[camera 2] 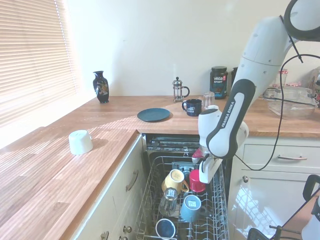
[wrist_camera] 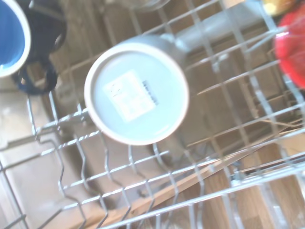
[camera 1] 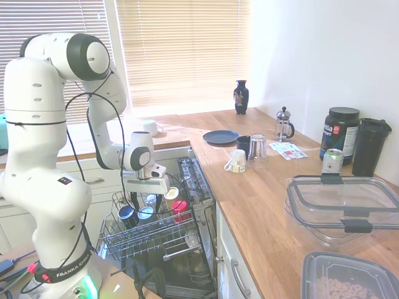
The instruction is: Move the gray mug from the dishwasher to the counter
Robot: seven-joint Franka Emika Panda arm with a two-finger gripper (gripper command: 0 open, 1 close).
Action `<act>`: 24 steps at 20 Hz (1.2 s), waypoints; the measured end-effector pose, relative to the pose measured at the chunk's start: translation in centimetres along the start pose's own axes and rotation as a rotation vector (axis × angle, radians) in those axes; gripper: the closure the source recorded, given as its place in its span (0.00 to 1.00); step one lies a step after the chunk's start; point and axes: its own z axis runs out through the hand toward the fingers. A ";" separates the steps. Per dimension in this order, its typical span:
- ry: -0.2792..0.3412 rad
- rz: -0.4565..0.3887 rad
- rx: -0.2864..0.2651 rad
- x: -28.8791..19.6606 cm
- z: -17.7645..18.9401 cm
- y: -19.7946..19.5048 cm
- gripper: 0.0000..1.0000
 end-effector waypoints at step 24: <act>0.034 -0.178 -0.099 0.2 10.9 -7.9 1.00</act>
